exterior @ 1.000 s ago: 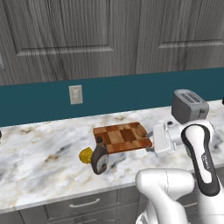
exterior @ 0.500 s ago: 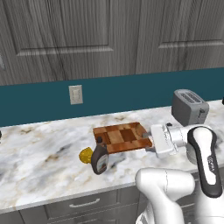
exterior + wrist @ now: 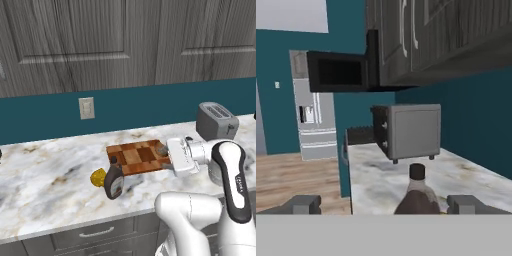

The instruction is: Retrieve the reheated potato from the microwave, then place the potato, cheese, and condiment on the cutting board.

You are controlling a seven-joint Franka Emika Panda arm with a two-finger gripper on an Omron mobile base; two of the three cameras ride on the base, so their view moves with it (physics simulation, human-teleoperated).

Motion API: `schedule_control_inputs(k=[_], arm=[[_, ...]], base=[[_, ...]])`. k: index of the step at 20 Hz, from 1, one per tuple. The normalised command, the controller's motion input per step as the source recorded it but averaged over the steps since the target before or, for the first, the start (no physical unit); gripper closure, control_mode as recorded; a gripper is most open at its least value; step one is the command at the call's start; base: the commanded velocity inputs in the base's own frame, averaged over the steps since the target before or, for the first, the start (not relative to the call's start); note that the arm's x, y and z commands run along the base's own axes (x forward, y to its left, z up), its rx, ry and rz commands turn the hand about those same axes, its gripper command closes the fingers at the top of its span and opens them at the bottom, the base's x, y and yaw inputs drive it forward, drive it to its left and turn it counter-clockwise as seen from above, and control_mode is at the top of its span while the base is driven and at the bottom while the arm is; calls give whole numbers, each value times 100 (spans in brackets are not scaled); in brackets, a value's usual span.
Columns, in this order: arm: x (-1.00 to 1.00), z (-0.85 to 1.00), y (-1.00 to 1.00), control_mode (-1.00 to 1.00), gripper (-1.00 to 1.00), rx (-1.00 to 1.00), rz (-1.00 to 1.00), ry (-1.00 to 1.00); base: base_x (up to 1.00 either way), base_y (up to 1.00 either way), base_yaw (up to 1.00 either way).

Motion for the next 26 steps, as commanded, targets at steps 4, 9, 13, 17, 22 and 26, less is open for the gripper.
schedule_control_inputs(k=[4, 9, 13, 17, 22, 26], arm=[[3, -17, 46, -100, -100, 0, 0, 0], [24, -29, 34, -100, -100, 0, 1, 4], [39, -45, 26, -100, -100, 0, 5, 2], [27, -47, 29, -100, -100, 0, 5, 0], [26, -54, 27, -100, -100, 0, 4, 0], [18, -50, 29, -100, -100, 0, 2, 0]], base=[[0, 0, 0], [0, 0, 0], [0, 0, 0], [0, 0, 0], [0, 0, 0], [0, 0, 0]])
